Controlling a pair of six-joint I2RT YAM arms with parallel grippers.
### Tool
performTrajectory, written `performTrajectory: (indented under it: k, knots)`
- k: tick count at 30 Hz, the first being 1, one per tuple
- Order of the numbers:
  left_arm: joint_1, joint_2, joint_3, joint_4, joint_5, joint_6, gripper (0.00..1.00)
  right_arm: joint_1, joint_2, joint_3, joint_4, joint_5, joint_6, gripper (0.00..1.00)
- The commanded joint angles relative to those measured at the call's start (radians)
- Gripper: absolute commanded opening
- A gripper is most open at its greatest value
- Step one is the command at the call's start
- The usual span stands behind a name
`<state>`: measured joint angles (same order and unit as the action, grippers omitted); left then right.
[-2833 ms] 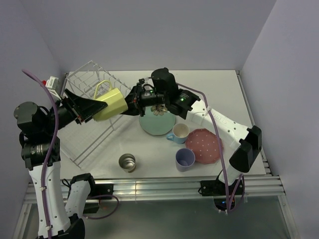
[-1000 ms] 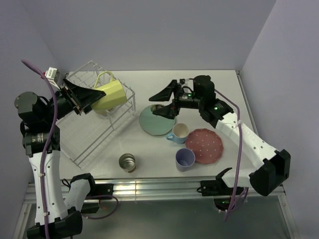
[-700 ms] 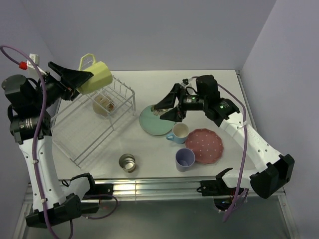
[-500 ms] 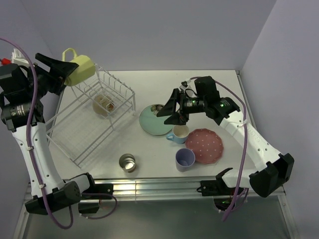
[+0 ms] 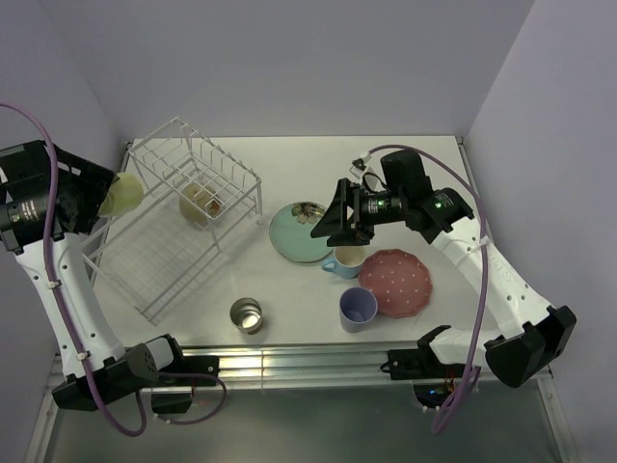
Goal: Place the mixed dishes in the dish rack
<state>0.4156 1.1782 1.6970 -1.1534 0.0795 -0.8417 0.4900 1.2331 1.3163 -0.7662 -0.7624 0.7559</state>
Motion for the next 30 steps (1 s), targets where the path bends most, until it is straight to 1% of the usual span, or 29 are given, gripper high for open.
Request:
performTrajectory:
  k: [1, 2, 5, 6, 8, 9, 12, 15, 17, 20, 24, 27, 30]
  knots:
    - [0.003, 0.000, 0.049, -0.043, -0.089, 0.036, 0.00, 0.007, -0.037, 0.032, -0.008, 0.012, -0.038, 0.72]
    - [0.003, 0.003, 0.037, -0.049, -0.107, 0.044, 0.00, 0.007, -0.037, 0.032, -0.010, 0.014, -0.040, 0.72]
    - [0.005, 0.012, -0.054, -0.039, -0.087, 0.040, 0.00, 0.007, -0.038, 0.041, -0.021, 0.031, -0.046, 0.72]
    - [0.003, 0.012, -0.119, -0.007, -0.066, 0.035, 0.00, 0.005, -0.038, 0.041, -0.024, 0.034, -0.050, 0.72]
    - [0.003, 0.011, -0.187, 0.029, -0.020, 0.020, 0.00, -0.001, -0.037, 0.041, -0.036, 0.035, -0.053, 0.72]
    - [0.003, 0.017, -0.247, 0.067, -0.012, 0.016, 0.00, -0.005, -0.032, 0.044, -0.047, 0.043, -0.065, 0.72]
    - [0.003, 0.043, -0.327, 0.112, 0.019, 0.021, 0.00, -0.034, -0.035, 0.034, -0.061, 0.048, -0.072, 0.72]
    - [0.003, 0.079, -0.367, 0.176, 0.043, 0.012, 0.00, -0.051, -0.037, 0.028, -0.067, 0.049, -0.070, 0.72]
    - [0.005, 0.113, -0.362, 0.208, 0.054, 0.012, 0.00, -0.062, -0.032, 0.024, -0.074, 0.048, -0.072, 0.72]
    - [0.003, 0.196, -0.309, 0.219, 0.051, 0.030, 0.00, -0.094, -0.012, 0.029, -0.102, 0.051, -0.081, 0.72]
    - [-0.003, 0.329, -0.185, 0.196, 0.013, 0.065, 0.00, -0.133, -0.001, 0.026, -0.116, 0.048, -0.082, 0.71]
    - [-0.018, 0.382, -0.148, 0.202, -0.013, 0.078, 0.00, -0.163, 0.014, 0.050, -0.148, 0.055, -0.098, 0.71]
    - [-0.034, 0.419, -0.146, 0.234, -0.015, 0.064, 0.00, -0.202, 0.012, 0.044, -0.160, 0.057, -0.102, 0.71]
